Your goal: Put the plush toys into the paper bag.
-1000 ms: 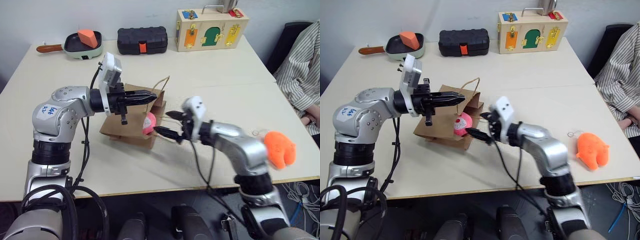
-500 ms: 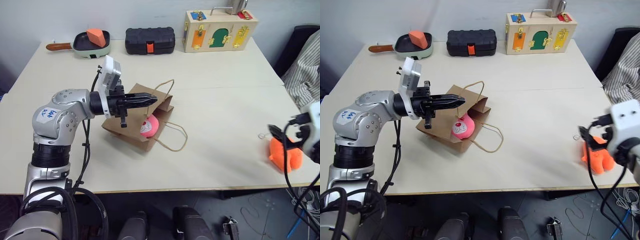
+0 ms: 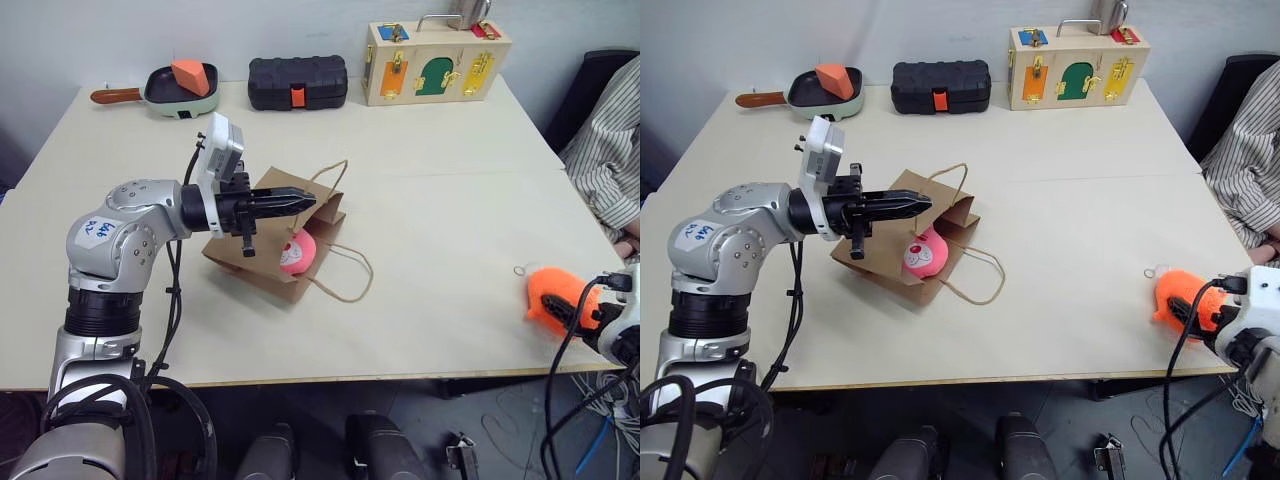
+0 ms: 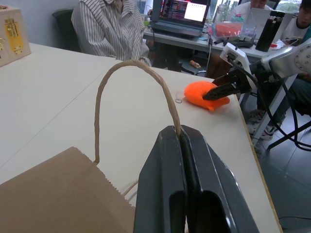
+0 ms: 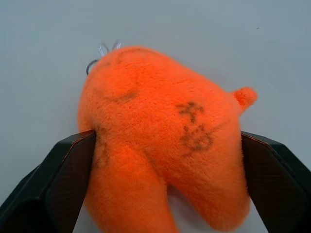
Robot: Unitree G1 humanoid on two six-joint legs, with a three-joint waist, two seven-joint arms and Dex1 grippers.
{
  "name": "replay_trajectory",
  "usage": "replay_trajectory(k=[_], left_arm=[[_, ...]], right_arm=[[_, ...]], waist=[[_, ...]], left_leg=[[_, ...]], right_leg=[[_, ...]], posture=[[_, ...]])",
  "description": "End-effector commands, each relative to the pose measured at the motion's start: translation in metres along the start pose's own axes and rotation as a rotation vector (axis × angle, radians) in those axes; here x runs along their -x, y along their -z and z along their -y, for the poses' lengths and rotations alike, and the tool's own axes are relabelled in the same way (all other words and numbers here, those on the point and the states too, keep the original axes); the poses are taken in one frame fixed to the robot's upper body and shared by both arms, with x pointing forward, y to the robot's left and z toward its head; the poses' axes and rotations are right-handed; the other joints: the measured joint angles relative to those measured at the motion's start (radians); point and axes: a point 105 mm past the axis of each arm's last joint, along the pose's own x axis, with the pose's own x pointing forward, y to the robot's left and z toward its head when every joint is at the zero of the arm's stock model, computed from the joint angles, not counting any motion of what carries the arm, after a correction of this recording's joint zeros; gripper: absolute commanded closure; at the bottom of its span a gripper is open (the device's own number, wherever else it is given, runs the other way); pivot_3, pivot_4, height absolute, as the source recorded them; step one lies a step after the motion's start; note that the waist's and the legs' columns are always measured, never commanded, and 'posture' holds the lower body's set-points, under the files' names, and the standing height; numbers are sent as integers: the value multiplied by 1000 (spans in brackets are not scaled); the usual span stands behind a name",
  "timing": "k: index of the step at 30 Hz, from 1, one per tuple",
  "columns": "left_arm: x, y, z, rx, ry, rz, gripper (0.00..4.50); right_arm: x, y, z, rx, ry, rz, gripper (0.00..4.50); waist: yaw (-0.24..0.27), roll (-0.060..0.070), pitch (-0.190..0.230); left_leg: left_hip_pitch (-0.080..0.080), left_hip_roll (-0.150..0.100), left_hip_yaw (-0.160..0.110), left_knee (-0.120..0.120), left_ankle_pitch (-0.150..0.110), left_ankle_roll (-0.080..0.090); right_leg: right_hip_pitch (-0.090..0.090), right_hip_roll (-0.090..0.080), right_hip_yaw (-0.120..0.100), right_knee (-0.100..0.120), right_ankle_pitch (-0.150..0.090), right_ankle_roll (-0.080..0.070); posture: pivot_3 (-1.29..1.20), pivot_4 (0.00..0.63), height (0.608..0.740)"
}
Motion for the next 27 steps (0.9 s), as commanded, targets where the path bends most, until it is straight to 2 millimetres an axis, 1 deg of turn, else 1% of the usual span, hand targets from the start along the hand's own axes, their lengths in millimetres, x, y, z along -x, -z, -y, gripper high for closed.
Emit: replay_trajectory(k=[1, 3, 6, 7, 10, 11, 12, 13, 14, 15, 16, 17, 19, 22, 27], left_arm=[[3, -13, 5, -58, 7, 18, 4500], [4, -15, 4, -61, 3, 18, 4500], [6, -17, 2, -65, -8, 15, 4500], [6, -17, 1, -65, -12, 13, 4500], [9, -19, 0, -67, -24, 8, 4500], [11, -20, 0, -68, -29, 7, 4500], [12, -22, -1, -70, -34, 6, 4500], [13, -23, -1, -70, -37, 6, 4500], [13, -25, -2, -71, -41, 7, 4500], [14, -27, -2, -71, -44, 8, 4500], [13, -27, -3, -71, -45, 9, 4500], [13, -28, -3, -72, -46, 8, 4500], [11, -29, -4, -74, -48, 8, 4500], [10, -31, -5, -75, -47, 8, 4500], [11, -30, -4, -76, -40, 1, 4500]], right_arm=[[-1, 0, 1, -91, -32, 17, 1290], [-1, -4, -2, -90, -49, 36, 1969], [2, -12, -13, -102, -115, 69, 2990], [3, -15, -18, -91, -141, 77, 3271], [5, -26, -43, -29, -264, 104, 4112], [6, -33, -62, 7, -347, 120, 4335], [9, -40, -85, 55, -448, 135, 4451], [12, -44, -102, 90, -515, 143, 4471], [16, -48, -126, 133, -624, 151, 4471], [19, -50, -146, 167, -709, 154, 4471], [21, -51, -159, 190, -769, 155, 4471], [23, -51, -176, 224, -839, 153, 4471], [22, -50, -201, 283, -919, 150, 4471], [16, -45, -233, 356, -990, 142, 4472], [-4, -37, -268, 448, -1021, 145, 4472]], waist=[[-1, 0, 0], [-2, 0, 0], [-3, 0, 0], [-3, 0, 0], [-5, 0, 0], [-5, 0, 0], [-7, 0, 0], [-8, 0, 0], [-9, 0, 0], [-11, 0, 0], [-12, 0, 0], [-11, 0, 0], [-8, 0, 0], [-3, 0, 0], [-3, 0, 0]], left_leg=[[0, 0, 0, 0, 0, 0], [0, 0, 0, 0, 0, 0], [0, 0, 1, 0, 0, 0], [0, 0, 1, 0, 0, 0], [0, 0, 1, 0, 0, 0], [0, 0, 1, 0, 0, 0], [0, 0, 1, 0, 0, 0], [1, 0, 2, 0, 0, 0], [1, 0, 2, 0, 0, 0], [0, 0, 2, 0, 0, 0], [1, 1, 2, 0, 0, 0], [1, 1, 1, 0, 0, 0], [0, 1, -1, 0, 0, 0], [0, 0, -1, 0, 0, 0], [-2, 0, -2, 0, 0, 0]], right_leg=[[0, 0, 0, 0, 0, 0], [0, 0, 0, 0, 0, 0], [0, 0, 1, 0, 0, 0], [0, 0, 1, 0, 0, 0], [0, 0, 1, 0, 0, 0], [0, 1, 1, 1, 0, 0], [0, 0, 1, 1, 0, 0], [0, 0, 2, 1, 0, 0], [-1, 0, 2, 1, 0, 0], [-1, 1, 2, 1, 0, 0], [-1, 1, 2, 1, 0, 0], [-1, 1, 1, 1, 0, 0], [-1, 1, 1, 1, 0, 0], [-1, 0, 0, 0, 0, 0], [-2, 0, -2, -1, 0, 0]], posture=[[0, 150, 740], [0, 150, 740], [0, 150, 740], [0, 150, 740], [0, 150, 740], [0, 150, 740], [0, 150, 740], [0, 150, 740], [0, 150, 740], [0, 150, 740], [0, 150, 740], [0, 150, 740], [0, 150, 740], [0, 150, 740], [0, 150, 740]])
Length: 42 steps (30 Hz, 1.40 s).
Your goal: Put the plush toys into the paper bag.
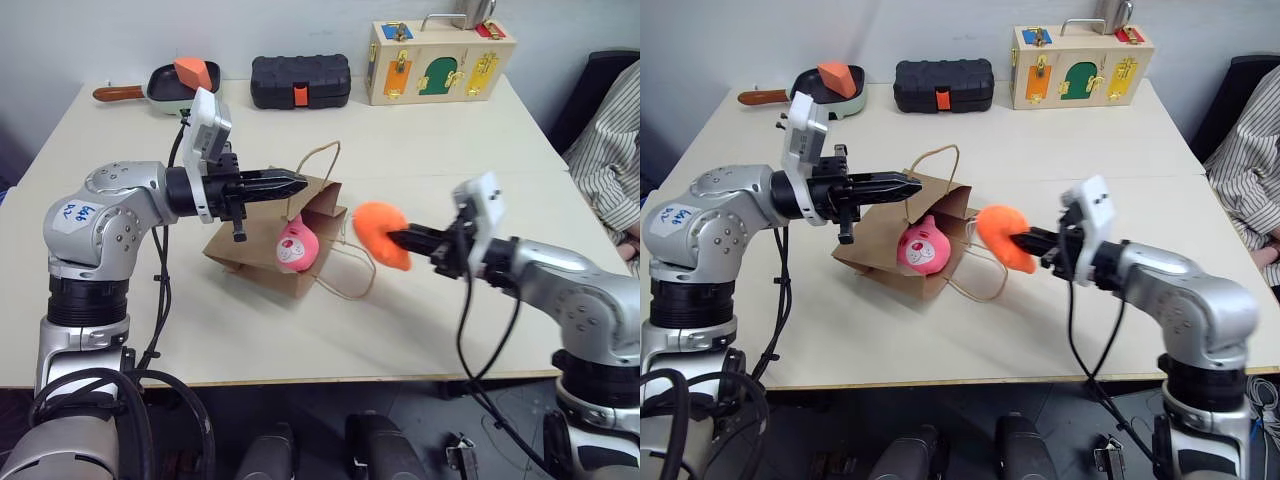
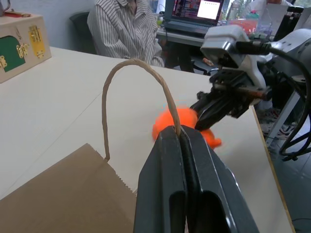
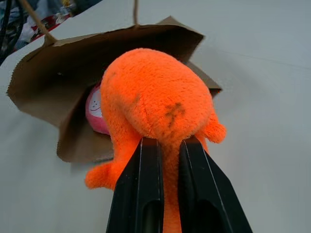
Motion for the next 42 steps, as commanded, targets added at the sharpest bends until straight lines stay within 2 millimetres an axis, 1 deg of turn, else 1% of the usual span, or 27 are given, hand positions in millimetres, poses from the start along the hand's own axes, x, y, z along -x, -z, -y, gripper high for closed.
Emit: replay_trajectory(k=[1, 4, 8, 11, 14, 16, 19, 22, 26, 30, 34, 36, 38, 40, 42], left_arm=[[3, -12, 3, -44, 6, 15, 4500], [2, -12, 5, -44, 18, 13, 4500], [0, -11, 9, -45, 36, 5, 4500], [0, -10, 11, -43, 41, 5, 4500], [0, -9, 12, -41, 46, 4, 4500], [0, -8, 13, -38, 49, 3, 4500], [-1, -7, 14, -32, 52, 3, 4500], [-2, -6, 15, -29, 57, 2, 4500], [-4, -6, 16, -27, 62, 3, 4500], [-3, -5, 15, -18, 60, 1, 4500], [-2, -2, 14, -6, 58, 2, 4500], [-3, -2, 15, -3, 61, 7, 4500], [-5, -2, 16, -3, 66, 12, 4500], [-7, -1, 16, -3, 69, 14, 4500], [-7, -1, 16, -3, 67, 15, 4500]], right_arm=[[-20, -8, -4, 68, -28, 24, 4472], [-41, -12, -14, 85, -77, 35, 4472], [-64, -19, -19, 82, -102, 50, 4472], [-83, -18, -25, 72, -124, 43, 4472], [-103, -15, -28, 27, -124, 33, 4472], [-111, -14, -33, -3, -137, 30, 4472], [-125, -18, -44, -69, -168, 45, 4472], [-138, -24, -48, -121, -165, 65, 4472], [-146, -31, -49, -184, -168, 83, 4472], [-144, -38, -55, -240, -231, 100, 4472], [-147, -45, -62, -426, -299, 119, 4472], [-153, -41, -64, -471, -295, 107, 4472], [-164, -30, -68, -456, -273, 85, 4472], [-176, -17, -66, -331, -184, 75, 4472], [-183, -10, -58, -238, -103, 79, 4473]], waist=[[-2, 0, 0], [-8, 0, 0], [-26, 0, 0], [-30, 0, 0], [-34, 0, 0], [-42, 0, 0], [-52, 0, 0], [-59, 0, 0], [-67, 0, 0], [-69, 0, 0], [-81, 0, 0], [-84, 0, 0], [-87, 0, 0], [-89, 0, 0], [-91, 0, 0]], left_leg=[[0, 0, 0, 0, 0, 0], [0, 0, 0, 0, 0, 0], [0, 0, 0, -1, 0, -1], [0, 0, 0, 0, 1, -1], [0, 0, 0, 0, 1, -1], [0, 0, 0, -1, 1, -2], [0, 0, -2, 0, 1, -2], [0, 0, -1, 0, 1, -2], [0, 0, -2, 0, 1, -3], [0, -1, -3, 0, 1, -3], [0, 0, -4, 0, 1, -3], [0, 0, -4, -1, 2, -3], [0, 0, -4, -1, 2, -3], [1, 0, -4, -1, 1, -3], [2, 0, -3, -1, 2, -3]], right_leg=[[0, 0, 0, 0, 0, 0], [-1, 0, -1, 1, 0, 0], [-2, 0, -2, 2, 0, 0], [-2, 0, -2, 2, 0, 0], [-3, 0, -2, 3, 0, 0], [-4, 0, -3, 4, 0, 0], [-4, 0, -3, 6, 0, 0], [-4, 0, -3, 6, 0, 0], [-5, 0, -4, 7, 0, 0], [-5, -1, -4, 9, 0, 0], [-5, -1, -5, 11, 0, 0], [-5, -1, -5, 11, 0, 0], [-6, -1, -5, 11, 0, 0], [-6, -1, -5, 13, 0, 0], [-6, -1, -4, 13, 0, 0]], posture=[[0, 150, 740], [0, 150, 740], [0, 150, 740], [0, 150, 740], [0, 150, 740], [0, 150, 740], [0, 150, 740], [0, 150, 740], [0, 150, 740], [0, 150, 740], [0, 150, 740], [0, 150, 740], [0, 150, 740], [0, 150, 740], [0, 150, 740]])
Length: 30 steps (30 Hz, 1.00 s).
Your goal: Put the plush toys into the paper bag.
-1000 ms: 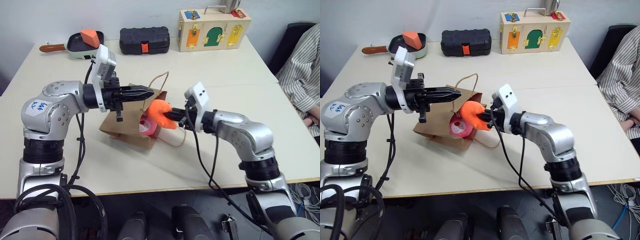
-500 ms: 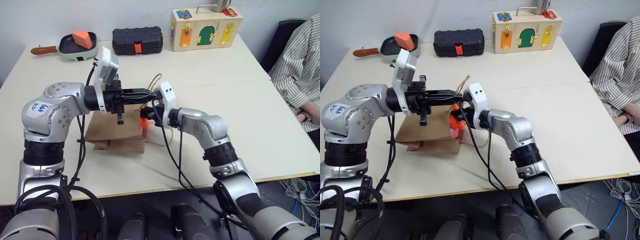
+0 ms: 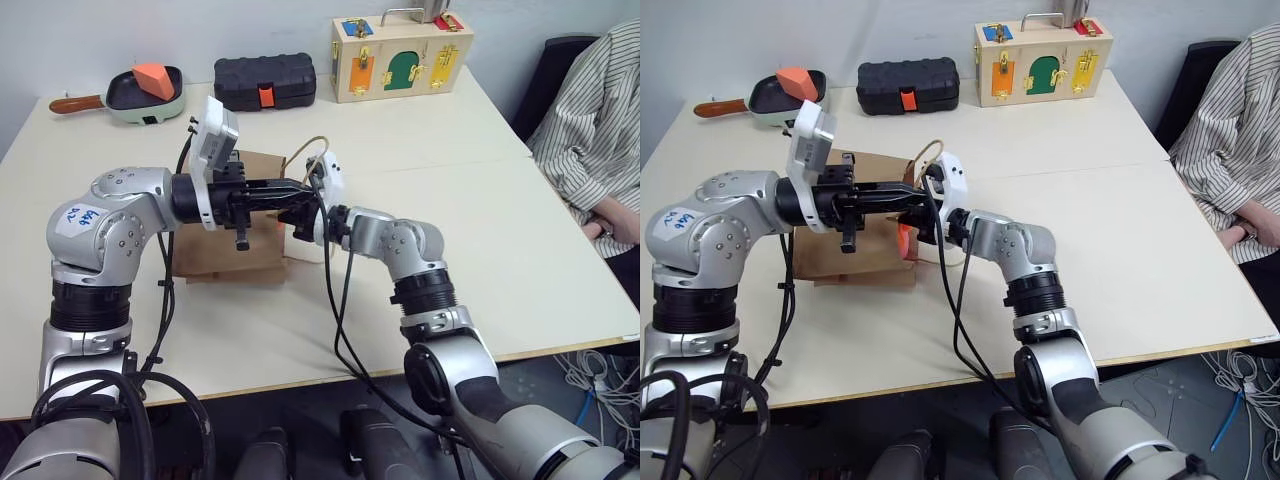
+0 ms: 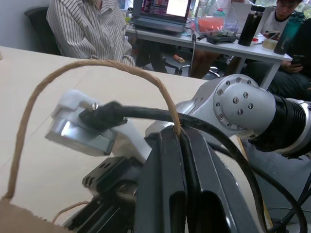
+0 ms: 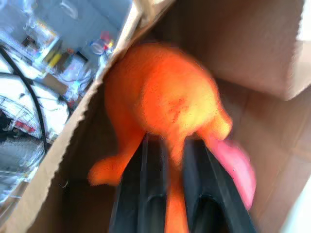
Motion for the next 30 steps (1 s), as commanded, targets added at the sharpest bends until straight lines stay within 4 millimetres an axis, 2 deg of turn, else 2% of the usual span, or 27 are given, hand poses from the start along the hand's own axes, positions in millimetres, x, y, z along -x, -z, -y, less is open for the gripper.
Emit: replay_trajectory(k=[1, 4, 7, 11, 13, 15, 19, 23, 27, 30], left_arm=[[-1, -8, 5, -42, 17, 26, 4500], [3, -8, 1, -44, -12, 27, 4500], [7, -8, -2, -40, -29, 26, 4500], [8, -5, -4, -38, -42, 24, 4500], [8, -3, -5, -40, -49, 23, 4500], [11, -2, -8, -38, -68, 21, 4500], [16, -4, -12, -38, -91, 27, 4500], [19, -6, -14, -40, -106, 31, 4500], [20, -6, -16, -41, -117, 35, 4500], [21, -7, -16, -42, -119, 35, 4500]], right_arm=[[-10, 6, 11, 176, 108, 17, 4473], [-9, 7, 18, 216, 132, 24, 4473], [-5, 9, 13, 201, 68, 8, 4473], [1, 27, 7, 232, -21, -103, 3137], [4, 29, 5, 255, -37, -118, 2446], [10, 23, 4, 314, -40, -102, 1747], [34, -5, 1, 357, -29, -27, 405], [67, -28, 2, 391, 10, 15, 405], [100, -38, 13, 430, 95, 9, 405], [124, -38, 30, 454, 198, -16, 405]], waist=[[-2, 0, 0], [2, 0, 0], [5, 0, 0], [4, 0, 0], [5, 0, 0], [4, 0, 0], [7, 0, 0], [13, 0, 0], [25, 0, 0], [37, 0, 0]], left_leg=[[0, 0, 0, 0, 0, 0], [0, 0, -1, 0, 0, 0], [0, -1, -1, 1, 0, 0], [0, 0, -1, 1, 0, 0], [0, 0, -1, 0, 0, 0], [0, 0, -1, 0, 0, 0], [0, 0, -1, 1, 0, 0], [-1, 0, -1, 1, 0, 0], [-1, -2, -2, 0, 0, 0], [-1, -2, -1, 0, 0, 0]], right_leg=[[0, 0, 0, 0, 0, 0], [0, 0, 0, 0, 0, 0], [0, -1, 0, 0, 0, 0], [0, 0, 0, 0, 0, 0], [0, 0, 0, 0, 0, 0], [0, 0, 0, 0, 0, 0], [0, 0, 0, 0, 0, 0], [0, -1, 0, 0, 0, 0], [1, -2, 0, -1, 0, 0], [1, -2, 0, -2, 0, 0]], posture=[[0, 150, 740], [0, 150, 740], [0, 150, 740], [0, 150, 740], [0, 150, 740], [0, 150, 740], [0, 150, 740], [0, 150, 740], [0, 150, 740], [0, 150, 740]])
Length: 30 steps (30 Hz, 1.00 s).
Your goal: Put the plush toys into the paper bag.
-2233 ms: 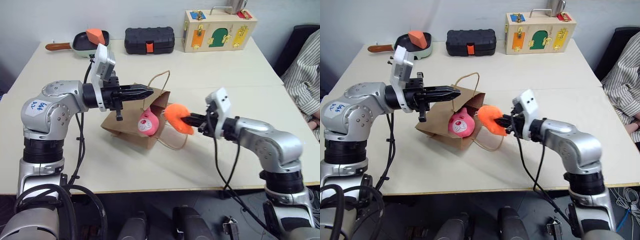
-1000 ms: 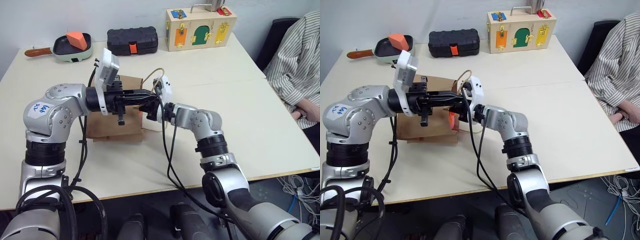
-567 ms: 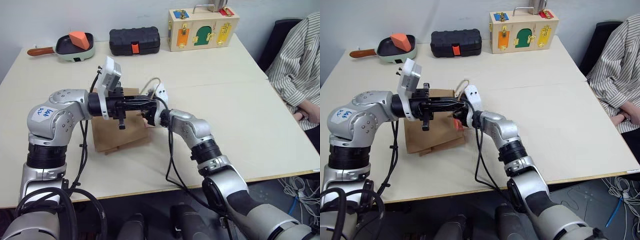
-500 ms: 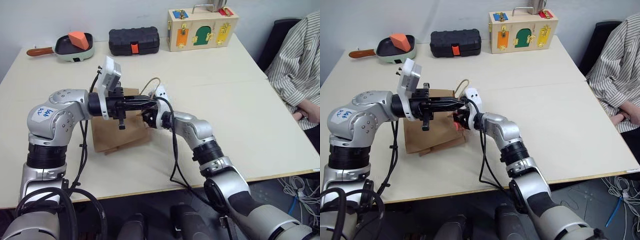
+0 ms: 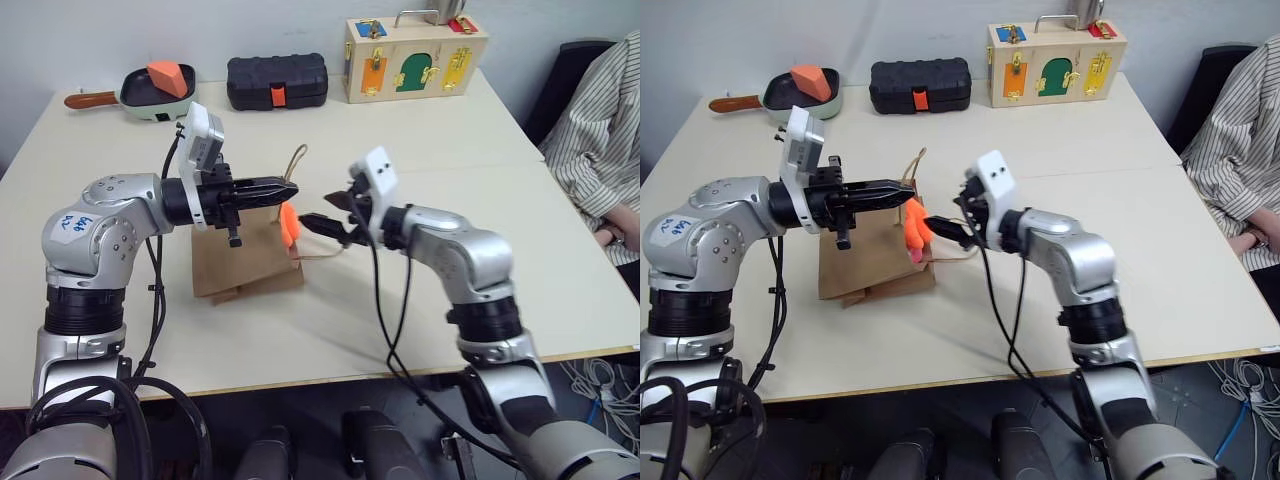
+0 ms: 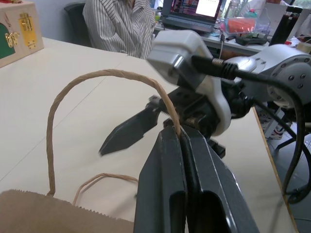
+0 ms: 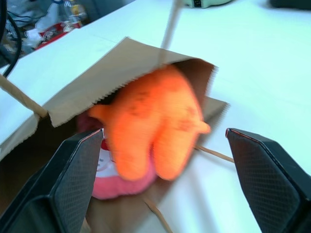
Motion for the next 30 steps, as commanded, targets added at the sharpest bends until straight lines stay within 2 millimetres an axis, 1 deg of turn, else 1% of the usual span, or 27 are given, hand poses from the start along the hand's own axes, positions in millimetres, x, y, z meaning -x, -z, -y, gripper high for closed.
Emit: replay_trajectory(k=[1, 3, 5, 7, 11, 15, 18, 20, 22, 27, 28, 30], left_arm=[[6, -13, -2, -46, -20, 30, 4500], [7, -13, -2, -46, -21, 30, 4500], [6, -14, -2, -47, -21, 32, 4500], [6, -14, -2, -48, -20, 33, 4500], [4, -16, 0, -53, -13, 35, 4500], [4, -17, 0, -57, -10, 35, 4500], [4, -17, 1, -59, -9, 34, 4500], [5, -17, 2, -61, -9, 34, 4500], [5, -17, 3, -62, -10, 35, 4500], [6, -17, 2, -61, -14, 35, 4500], [6, -17, 2, -60, -16, 37, 4500], [6, -17, 1, -60, -17, 39, 4500]], right_arm=[[22, -2, 13, 43, 89, -6, 405], [28, 6, 28, 43, 178, -34, 405], [28, 14, 37, -4, 242, -45, 405], [23, 22, 36, -22, 251, -59, 405], [3, 45, 22, -18, 218, -114, 405], [-11, 69, 24, -27, 257, -174, 405], [-18, 88, 33, -35, 305, -231, 978], [-20, 98, 40, -32, 339, -266, 1664], [-21, 103, 41, -38, 345, -276, 2365], [-23, 103, 33, -29, 304, -271, 4209], [-23, 102, 32, -25, 302, -270, 4476], [-22, 100, 32, -21, 303, -262, 4476]], waist=[[5, 0, 0], [6, 0, 0], [3, 0, 0], [2, 0, 0], [2, 0, 0], [3, 0, 0], [3, -1, 0], [2, -1, -1], [1, -1, -1], [0, -1, -1], [0, -1, -1], [1, -1, -1]], left_leg=[[0, 0, 0, 0, 0, 0], [0, 0, 1, 0, 0, 0], [0, 0, 2, 0, 0, 0], [0, 0, 3, 0, 0, 0], [0, 1, 2, 0, 0, 0], [0, 0, 2, 0, 0, 0], [0, 0, 2, 1, 0, 0], [0, 0, 2, 2, 0, 0], [1, 0, 2, 2, 0, 0], [2, 0, 2, 2, 0, 0], [2, 0, 2, 1, 0, 0], [2, 0, 2, 1, 0, 0]], right_leg=[[0, 0, 0, 0, 0, 0], [0, 0, 0, -1, 0, 0], [0, 0, 0, -1, 0, 0], [0, 0, 1, -1, 0, 0], [0, 1, 1, -1, 0, 0], [0, 1, 1, 0, 0, 0], [0, 0, 1, 0, 0, 0], [1, 0, 1, -1, 0, 0], [1, 0, 1, 0, 0, 0], [2, 0, 1, 1, 0, 0], [2, 1, 1, 1, 0, 0], [2, 0, 1, 1, 0, 0]], posture=[[0, 150, 740], [0, 150, 740], [0, 150, 740], [0, 150, 740], [0, 150, 740], [0, 150, 740], [0, 150, 740], [0, 150, 740], [0, 150, 740], [0, 150, 740], [0, 150, 740], [0, 150, 740]])
